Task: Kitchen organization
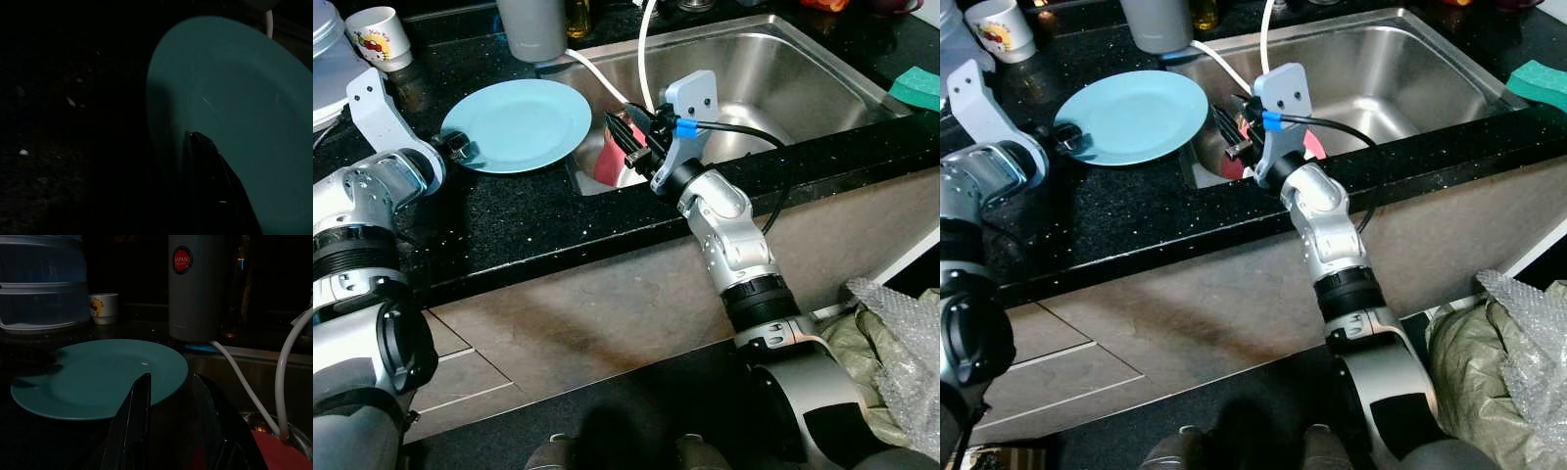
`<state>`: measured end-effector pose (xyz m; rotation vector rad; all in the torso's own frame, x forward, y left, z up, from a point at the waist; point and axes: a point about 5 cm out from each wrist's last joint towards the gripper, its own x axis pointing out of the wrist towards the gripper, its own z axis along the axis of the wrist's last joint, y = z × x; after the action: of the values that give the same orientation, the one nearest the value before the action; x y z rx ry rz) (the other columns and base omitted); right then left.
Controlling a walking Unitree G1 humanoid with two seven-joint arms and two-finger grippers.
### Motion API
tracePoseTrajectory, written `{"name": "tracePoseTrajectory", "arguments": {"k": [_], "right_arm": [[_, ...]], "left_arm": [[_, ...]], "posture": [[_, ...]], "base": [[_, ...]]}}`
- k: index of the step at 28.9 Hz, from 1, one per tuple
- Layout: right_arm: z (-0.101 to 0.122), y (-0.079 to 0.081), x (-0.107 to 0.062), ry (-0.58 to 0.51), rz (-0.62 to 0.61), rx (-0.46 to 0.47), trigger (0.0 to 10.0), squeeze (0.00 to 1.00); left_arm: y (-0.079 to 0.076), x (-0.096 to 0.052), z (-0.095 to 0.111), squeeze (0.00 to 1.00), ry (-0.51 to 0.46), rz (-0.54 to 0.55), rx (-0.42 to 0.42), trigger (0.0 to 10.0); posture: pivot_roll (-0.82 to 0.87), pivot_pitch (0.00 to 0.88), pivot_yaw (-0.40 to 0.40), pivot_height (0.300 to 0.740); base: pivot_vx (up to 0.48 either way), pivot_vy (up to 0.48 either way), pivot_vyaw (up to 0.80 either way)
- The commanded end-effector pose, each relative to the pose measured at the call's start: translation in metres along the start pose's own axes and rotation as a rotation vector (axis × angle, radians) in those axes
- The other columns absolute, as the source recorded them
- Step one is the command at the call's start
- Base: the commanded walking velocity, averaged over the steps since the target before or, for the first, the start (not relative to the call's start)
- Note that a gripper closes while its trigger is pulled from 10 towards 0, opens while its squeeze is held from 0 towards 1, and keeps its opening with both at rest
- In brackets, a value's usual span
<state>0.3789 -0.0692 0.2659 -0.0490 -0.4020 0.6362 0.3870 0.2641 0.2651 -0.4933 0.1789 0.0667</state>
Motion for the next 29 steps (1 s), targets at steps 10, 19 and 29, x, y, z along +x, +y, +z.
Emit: {"name": "tracePoseTrajectory", "arguments": {"k": [10,19,29], "right_arm": [[0.002,0.001,0.002,-0.007,0.002,0.02,10.0,0.0],[0.005,-0.001,0.002,-0.017,-0.003,0.022,10.0,0.0],[0.018,-0.013,0.006,-0.116,-0.093,0.434,10.0,0.0]], "left_arm": [[-0.001,-0.007,0.016,0.0,-0.099,-0.089,-0.002,0.0],[-0.018,-0.019,0.042,0.0,-0.246,-0.273,-0.007,0.0],[-0.052,-0.039,0.046,0.0,-0.356,-0.601,-0.025,0.0]], "posture": [[0.04,0.184,0.045,0.74],[0.04,0.183,0.045,0.74],[0.05,0.182,0.048,0.74]], "base": [[0.0,0.0,0.0],[0.0,0.0,0.0],[0.0,0.0,0.0]]}}
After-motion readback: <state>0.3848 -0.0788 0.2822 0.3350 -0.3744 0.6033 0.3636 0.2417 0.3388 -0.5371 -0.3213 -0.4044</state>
